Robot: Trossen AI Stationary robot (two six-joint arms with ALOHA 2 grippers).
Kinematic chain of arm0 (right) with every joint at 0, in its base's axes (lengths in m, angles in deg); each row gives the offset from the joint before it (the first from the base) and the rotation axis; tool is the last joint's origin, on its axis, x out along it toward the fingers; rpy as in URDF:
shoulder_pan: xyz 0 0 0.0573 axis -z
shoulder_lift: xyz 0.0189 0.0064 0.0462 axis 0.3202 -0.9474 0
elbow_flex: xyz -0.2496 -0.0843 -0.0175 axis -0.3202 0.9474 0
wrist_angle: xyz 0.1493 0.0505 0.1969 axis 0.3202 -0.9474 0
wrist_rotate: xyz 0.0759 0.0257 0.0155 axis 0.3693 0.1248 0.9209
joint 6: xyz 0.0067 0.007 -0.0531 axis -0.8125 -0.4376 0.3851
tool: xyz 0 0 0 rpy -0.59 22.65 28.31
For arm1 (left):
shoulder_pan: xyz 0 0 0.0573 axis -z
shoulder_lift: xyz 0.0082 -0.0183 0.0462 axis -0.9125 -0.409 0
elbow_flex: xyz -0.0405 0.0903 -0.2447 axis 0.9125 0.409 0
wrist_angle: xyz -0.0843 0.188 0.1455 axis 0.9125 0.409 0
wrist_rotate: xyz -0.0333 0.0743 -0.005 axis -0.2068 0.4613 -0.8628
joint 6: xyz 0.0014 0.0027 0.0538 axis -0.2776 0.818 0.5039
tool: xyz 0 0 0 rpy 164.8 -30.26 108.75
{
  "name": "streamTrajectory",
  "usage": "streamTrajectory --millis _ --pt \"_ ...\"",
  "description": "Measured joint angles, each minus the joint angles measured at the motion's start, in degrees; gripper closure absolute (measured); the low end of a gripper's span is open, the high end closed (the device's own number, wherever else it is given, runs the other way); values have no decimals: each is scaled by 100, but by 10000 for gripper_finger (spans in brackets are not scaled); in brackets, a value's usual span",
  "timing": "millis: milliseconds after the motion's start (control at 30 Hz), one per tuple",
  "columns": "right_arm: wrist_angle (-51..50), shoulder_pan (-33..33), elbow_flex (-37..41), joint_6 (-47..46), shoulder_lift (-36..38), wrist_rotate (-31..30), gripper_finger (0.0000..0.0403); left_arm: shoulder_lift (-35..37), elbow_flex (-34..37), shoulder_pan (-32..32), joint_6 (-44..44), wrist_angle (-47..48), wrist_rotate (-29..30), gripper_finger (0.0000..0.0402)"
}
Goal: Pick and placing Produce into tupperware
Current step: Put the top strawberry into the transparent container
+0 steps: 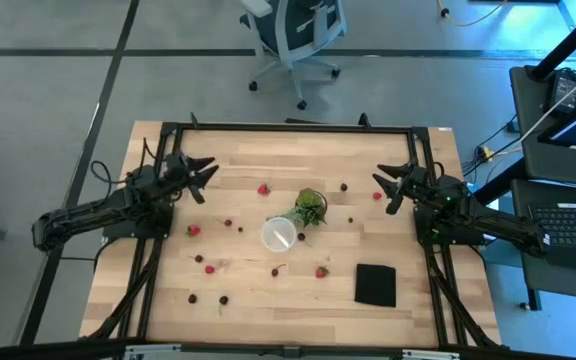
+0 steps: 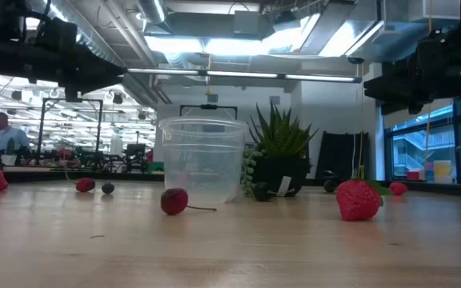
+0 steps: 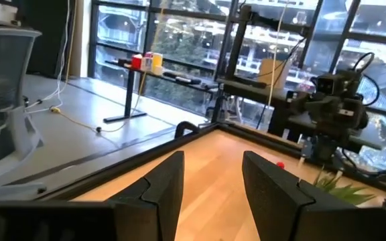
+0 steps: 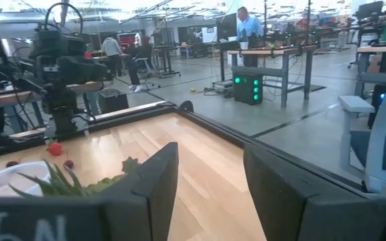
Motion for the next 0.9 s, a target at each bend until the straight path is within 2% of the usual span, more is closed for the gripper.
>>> streamTrajectory --millis 167,367,533,700,900 --pt "14 0 0 -9 0 -16 231 -893 -694 2 539 -20 -369 256" --pt "17 0 1 -42 0 -17 231 -2323 -1867 -2 972 162 -425 256" --pt "468 0 2 -1007 -2 -3 231 -3452 -2650 38 890 898 -1019 256" --pt "520 0 -54 -1053 -73 442 231 -4212 -2957 61 835 1051 -994 256" --pt "414 0 -453 -742 -715 660 231 -4553 -2987 63 411 1065 -992 256"
